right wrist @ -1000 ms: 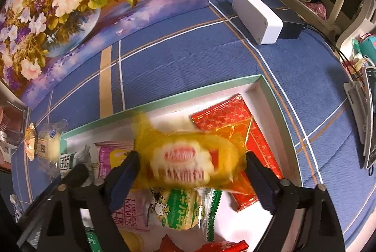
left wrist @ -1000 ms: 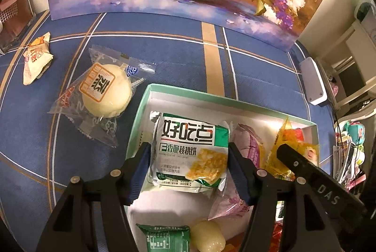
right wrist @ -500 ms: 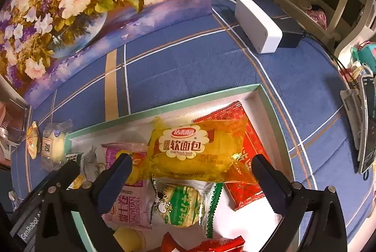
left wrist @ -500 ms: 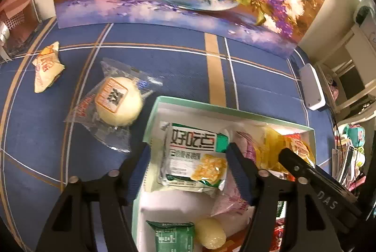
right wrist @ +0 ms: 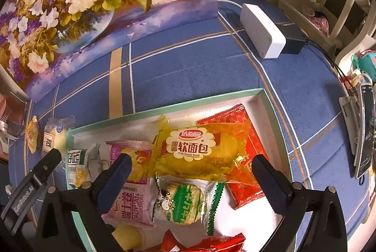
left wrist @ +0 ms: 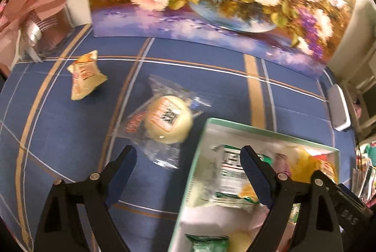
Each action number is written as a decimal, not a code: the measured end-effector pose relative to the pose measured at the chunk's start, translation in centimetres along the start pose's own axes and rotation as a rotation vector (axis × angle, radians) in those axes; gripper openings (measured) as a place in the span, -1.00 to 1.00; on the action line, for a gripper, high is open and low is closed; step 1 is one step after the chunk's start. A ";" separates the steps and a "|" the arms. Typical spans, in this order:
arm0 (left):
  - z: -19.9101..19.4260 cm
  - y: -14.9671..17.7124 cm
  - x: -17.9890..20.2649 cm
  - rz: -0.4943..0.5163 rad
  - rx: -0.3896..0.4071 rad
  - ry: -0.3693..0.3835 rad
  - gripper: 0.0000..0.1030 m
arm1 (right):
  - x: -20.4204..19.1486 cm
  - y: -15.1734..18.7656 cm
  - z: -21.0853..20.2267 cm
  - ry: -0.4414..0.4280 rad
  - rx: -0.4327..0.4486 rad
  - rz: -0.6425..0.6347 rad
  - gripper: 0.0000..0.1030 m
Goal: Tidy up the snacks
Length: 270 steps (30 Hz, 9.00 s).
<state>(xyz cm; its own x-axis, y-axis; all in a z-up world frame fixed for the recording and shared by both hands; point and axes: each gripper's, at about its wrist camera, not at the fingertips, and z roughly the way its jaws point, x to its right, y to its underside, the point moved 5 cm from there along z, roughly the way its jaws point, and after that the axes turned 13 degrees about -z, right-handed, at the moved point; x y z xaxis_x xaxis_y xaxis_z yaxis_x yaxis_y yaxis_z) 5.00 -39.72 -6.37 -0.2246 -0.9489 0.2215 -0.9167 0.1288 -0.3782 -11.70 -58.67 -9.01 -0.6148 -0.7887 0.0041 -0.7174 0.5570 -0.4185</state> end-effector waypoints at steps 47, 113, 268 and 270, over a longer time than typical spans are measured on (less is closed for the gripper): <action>-1.5 -6.5 -16.0 -0.082 -0.010 -0.079 0.75 | -16.2 -2.9 -1.6 -0.235 0.036 -0.227 1.00; -2.1 -9.2 -13.6 -0.157 -0.156 0.110 -0.18 | -24.8 -4.4 -2.6 -0.256 -0.242 -0.388 0.13; -12.3 15.1 -15.0 0.000 0.043 -0.239 0.77 | -10.3 15.7 -12.9 -0.075 0.067 -0.182 1.00; -12.3 14.9 -14.9 0.006 0.047 -0.232 0.77 | -10.4 15.6 -13.0 -0.074 0.072 -0.186 1.00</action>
<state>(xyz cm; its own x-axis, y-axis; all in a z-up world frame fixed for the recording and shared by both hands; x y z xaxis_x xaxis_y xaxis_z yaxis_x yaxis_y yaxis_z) -9.39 -20.10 -4.22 -0.1426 -0.9897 0.0086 -0.8981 0.1258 -0.4214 -20.77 -38.40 -3.82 -0.4466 -0.8945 0.0219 -0.7892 0.3823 -0.4806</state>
